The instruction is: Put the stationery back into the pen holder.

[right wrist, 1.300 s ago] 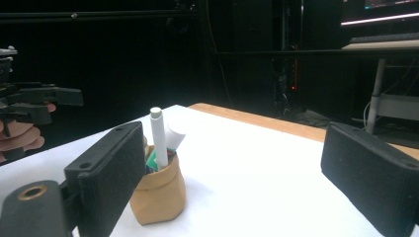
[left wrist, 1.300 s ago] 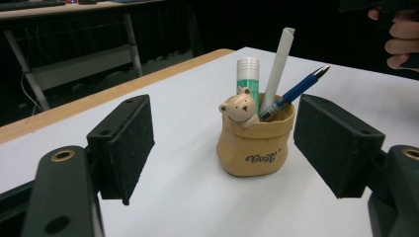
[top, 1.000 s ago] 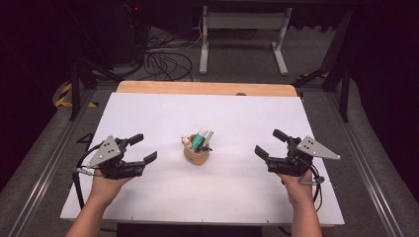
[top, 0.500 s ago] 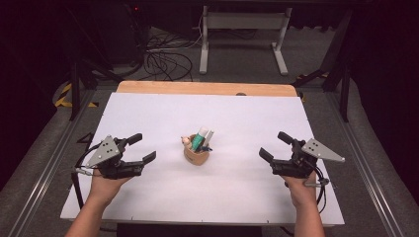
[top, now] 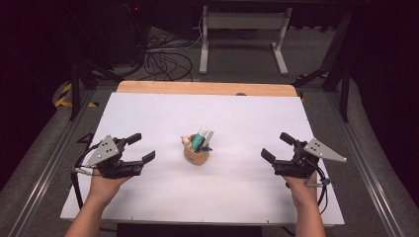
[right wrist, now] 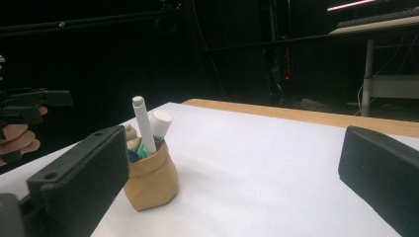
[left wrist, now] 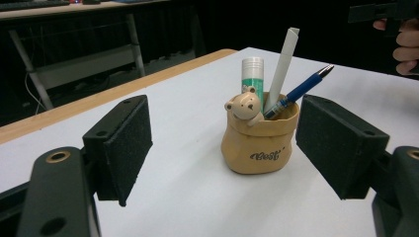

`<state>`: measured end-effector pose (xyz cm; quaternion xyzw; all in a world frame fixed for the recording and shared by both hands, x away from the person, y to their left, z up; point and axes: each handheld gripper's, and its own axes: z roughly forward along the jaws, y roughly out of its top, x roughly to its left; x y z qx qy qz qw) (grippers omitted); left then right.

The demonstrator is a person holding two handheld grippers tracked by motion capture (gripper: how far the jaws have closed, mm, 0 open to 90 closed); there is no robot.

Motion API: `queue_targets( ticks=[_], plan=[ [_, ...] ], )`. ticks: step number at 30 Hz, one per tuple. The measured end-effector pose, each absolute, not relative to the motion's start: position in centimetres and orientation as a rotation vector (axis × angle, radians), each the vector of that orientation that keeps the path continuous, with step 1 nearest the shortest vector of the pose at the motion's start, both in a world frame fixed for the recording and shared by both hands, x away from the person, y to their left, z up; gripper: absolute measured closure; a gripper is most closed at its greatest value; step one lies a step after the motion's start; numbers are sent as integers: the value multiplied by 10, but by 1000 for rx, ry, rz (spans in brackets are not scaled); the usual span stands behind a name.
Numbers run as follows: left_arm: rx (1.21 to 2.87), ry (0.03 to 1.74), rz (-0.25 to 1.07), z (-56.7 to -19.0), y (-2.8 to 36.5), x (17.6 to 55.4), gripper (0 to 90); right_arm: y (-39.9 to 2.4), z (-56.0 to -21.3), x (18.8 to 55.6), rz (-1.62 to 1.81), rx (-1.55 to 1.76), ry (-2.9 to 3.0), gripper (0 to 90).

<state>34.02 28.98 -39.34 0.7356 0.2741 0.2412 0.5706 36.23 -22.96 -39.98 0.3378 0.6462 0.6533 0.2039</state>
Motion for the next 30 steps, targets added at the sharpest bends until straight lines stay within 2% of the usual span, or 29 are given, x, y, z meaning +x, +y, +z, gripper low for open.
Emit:
queue_targets(
  ticks=[30],
  plan=[
    [1744, 659, 569, -395, 290, 341, 227, -227, -400, 363, 1793, 947, 1826, 2]
  ],
)
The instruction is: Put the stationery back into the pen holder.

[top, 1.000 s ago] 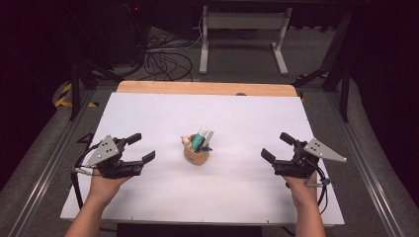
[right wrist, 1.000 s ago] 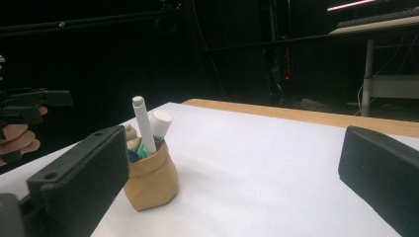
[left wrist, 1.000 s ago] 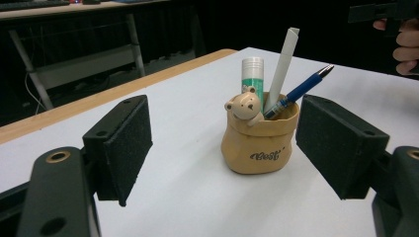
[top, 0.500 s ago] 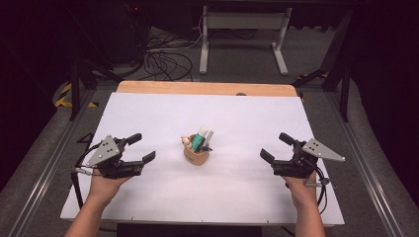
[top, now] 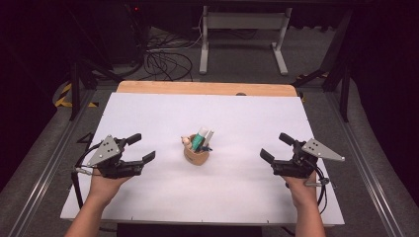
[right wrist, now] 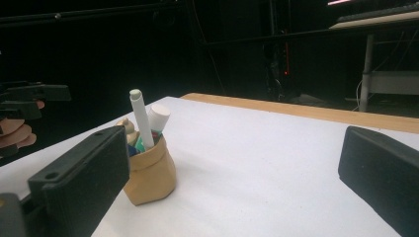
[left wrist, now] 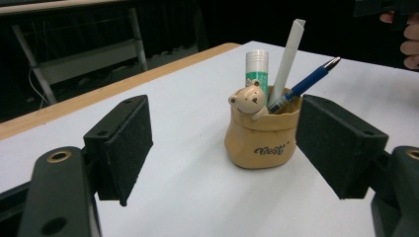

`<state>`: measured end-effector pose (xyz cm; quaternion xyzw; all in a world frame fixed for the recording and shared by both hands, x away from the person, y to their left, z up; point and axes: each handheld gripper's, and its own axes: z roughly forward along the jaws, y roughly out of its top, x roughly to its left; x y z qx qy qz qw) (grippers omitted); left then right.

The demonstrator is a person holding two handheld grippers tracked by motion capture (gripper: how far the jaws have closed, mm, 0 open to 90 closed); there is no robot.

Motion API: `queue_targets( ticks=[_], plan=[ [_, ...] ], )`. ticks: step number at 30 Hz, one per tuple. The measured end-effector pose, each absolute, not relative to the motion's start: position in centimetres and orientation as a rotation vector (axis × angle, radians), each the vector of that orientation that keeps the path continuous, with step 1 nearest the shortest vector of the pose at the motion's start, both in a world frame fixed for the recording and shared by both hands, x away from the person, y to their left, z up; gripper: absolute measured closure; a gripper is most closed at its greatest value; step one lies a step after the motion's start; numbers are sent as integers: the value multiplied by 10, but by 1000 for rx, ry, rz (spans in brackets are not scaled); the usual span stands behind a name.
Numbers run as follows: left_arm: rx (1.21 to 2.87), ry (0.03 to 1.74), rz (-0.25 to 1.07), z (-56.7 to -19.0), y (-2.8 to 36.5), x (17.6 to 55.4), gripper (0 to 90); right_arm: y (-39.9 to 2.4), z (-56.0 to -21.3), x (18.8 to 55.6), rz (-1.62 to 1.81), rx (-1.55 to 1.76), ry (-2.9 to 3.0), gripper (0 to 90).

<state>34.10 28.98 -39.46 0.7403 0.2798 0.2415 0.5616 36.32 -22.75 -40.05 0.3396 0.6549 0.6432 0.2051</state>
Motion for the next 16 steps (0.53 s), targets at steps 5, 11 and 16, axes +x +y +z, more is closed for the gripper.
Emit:
queue_targets(
  ticks=[5, 11, 16],
  plan=[
    [1744, 659, 569, -395, 290, 341, 227, -227, -401, 363, 1793, 941, 1831, 2],
    [1745, 660, 569, -395, 290, 341, 227, -227, -400, 363, 1794, 941, 1829, 3],
    [1745, 666, 572, -396, 291, 342, 227, -226, -401, 364, 1785, 942, 1836, 3]
  ],
)
